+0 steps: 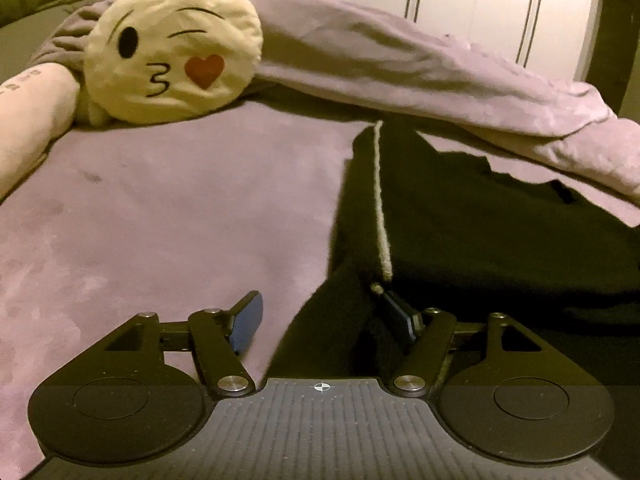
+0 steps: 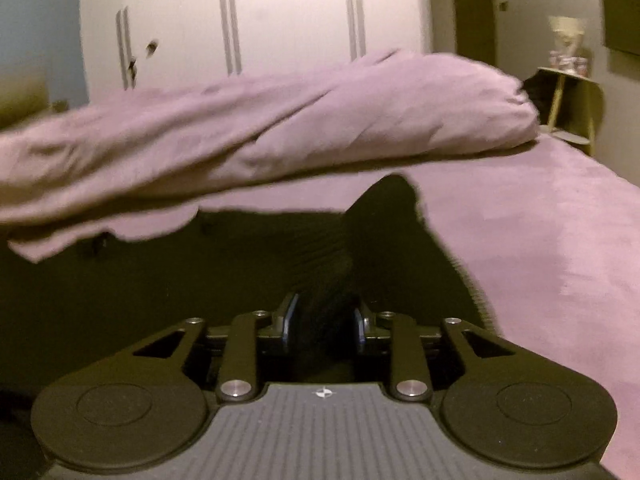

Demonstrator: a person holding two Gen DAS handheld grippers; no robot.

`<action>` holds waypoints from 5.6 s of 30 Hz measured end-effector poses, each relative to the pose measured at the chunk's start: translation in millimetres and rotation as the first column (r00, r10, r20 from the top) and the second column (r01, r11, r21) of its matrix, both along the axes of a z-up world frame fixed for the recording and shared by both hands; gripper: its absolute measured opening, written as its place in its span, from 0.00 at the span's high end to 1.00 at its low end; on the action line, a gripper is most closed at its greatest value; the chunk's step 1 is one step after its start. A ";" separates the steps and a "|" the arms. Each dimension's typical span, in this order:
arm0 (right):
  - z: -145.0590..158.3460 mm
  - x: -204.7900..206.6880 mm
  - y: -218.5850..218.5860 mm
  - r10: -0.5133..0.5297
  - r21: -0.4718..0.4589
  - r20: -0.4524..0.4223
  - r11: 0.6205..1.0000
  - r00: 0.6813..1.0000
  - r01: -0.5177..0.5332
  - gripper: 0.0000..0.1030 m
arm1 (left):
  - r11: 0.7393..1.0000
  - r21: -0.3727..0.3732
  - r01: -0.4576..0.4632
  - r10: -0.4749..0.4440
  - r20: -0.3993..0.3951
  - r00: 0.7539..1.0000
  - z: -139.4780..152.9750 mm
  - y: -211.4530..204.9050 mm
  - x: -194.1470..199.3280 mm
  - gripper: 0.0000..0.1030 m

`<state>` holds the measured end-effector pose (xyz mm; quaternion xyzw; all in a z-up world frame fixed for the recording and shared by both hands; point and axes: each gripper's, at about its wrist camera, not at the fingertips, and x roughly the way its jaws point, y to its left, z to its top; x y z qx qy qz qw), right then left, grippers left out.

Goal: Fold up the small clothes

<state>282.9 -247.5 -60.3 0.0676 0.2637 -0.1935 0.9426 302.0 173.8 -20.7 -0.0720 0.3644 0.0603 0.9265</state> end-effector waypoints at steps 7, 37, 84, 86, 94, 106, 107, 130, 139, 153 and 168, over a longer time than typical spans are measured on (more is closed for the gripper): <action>18.8 -15.0 26.7 0.121 0.010 0.094 0.992 0.988 -0.122 0.79 | 0.999 -0.035 -0.020 0.022 0.057 0.998 17.8 -3.9 15.1 0.28; 11.3 -121.5 15.0 0.068 0.095 -0.281 0.995 0.957 -0.043 0.84 | 0.997 0.076 -0.011 0.022 -0.150 0.988 -20.9 -19.5 -57.5 0.17; 38.9 -341.4 41.7 0.012 0.144 -0.257 0.989 0.966 0.026 0.52 | 0.996 -0.026 -0.085 0.079 -0.168 0.983 15.9 -22.4 -214.7 0.08; 44.2 -350.5 38.2 -0.006 0.110 -0.248 0.993 0.969 0.035 0.45 | 0.993 -0.015 -0.113 0.109 -0.163 0.981 18.1 -8.9 -221.7 0.08; 41.1 -377.3 0.6 -0.081 0.162 -0.271 0.978 0.959 0.128 0.44 | 0.989 -0.051 -0.140 0.127 -0.206 0.970 9.2 30.6 -229.7 0.08; 25.3 -362.5 -23.8 0.038 0.364 -0.203 0.931 0.978 0.039 0.53 | 0.949 -0.293 -0.113 0.027 -0.281 0.959 -17.3 44.8 -215.8 0.32; 24.8 -360.3 -23.7 0.041 0.362 -0.209 0.931 0.977 0.039 0.56 | 0.951 -0.288 -0.113 0.026 -0.289 0.957 -18.5 44.3 -214.6 0.37; 23.3 -340.4 -54.1 0.145 0.406 -0.150 0.911 0.978 -0.073 0.65 | 0.967 -0.240 0.081 -0.151 -0.292 0.944 -19.0 24.9 -197.0 0.54; 21.0 -347.0 -48.5 0.243 0.439 -0.216 0.889 0.946 -0.129 0.79 | 0.945 -0.315 0.092 -0.186 -0.285 0.940 -13.6 42.4 -201.0 0.86; 78.5 -287.5 -68.0 0.263 0.553 0.077 0.791 0.962 -0.261 0.90 | 0.840 -0.535 0.091 -0.177 -0.111 0.978 43.4 65.6 -162.0 0.90; 73.0 -151.7 -72.6 0.000 0.298 0.007 0.954 1.000 -0.002 0.84 | 0.886 -0.460 -0.059 0.041 -0.049 0.998 51.4 54.4 -42.1 0.74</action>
